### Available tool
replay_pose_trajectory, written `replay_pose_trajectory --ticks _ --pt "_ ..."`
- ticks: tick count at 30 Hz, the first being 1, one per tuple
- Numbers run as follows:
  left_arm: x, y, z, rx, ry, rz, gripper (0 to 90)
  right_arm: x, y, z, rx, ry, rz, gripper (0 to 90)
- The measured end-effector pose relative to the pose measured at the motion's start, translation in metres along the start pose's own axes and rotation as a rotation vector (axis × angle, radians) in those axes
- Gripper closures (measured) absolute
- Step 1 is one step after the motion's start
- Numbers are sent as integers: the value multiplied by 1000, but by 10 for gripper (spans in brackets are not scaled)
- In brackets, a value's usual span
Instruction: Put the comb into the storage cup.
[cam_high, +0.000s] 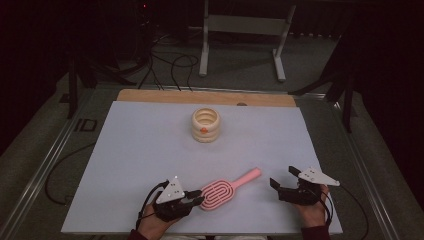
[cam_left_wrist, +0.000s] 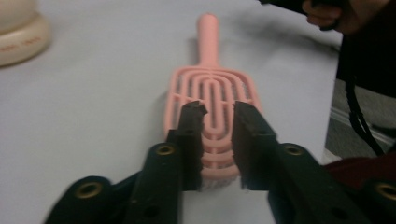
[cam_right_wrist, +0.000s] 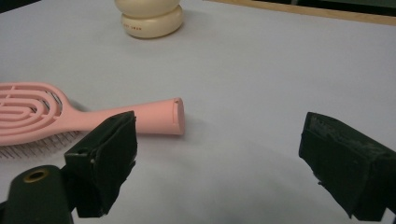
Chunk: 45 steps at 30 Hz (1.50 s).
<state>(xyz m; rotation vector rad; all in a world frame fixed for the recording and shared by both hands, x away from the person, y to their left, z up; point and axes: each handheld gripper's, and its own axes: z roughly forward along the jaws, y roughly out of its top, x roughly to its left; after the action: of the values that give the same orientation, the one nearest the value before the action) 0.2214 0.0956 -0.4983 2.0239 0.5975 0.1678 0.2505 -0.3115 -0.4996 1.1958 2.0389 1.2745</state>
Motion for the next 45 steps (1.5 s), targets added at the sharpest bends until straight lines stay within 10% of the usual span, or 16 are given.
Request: replay_pose_trajectory --ticks 14,45 --pt "-25 -2 26 106 -106 98 898 -1 0 -2 -5 0 -1 116" --pt "-4 4 42 188 -26 105 896 -6 0 -5 -22 -12 17 117"
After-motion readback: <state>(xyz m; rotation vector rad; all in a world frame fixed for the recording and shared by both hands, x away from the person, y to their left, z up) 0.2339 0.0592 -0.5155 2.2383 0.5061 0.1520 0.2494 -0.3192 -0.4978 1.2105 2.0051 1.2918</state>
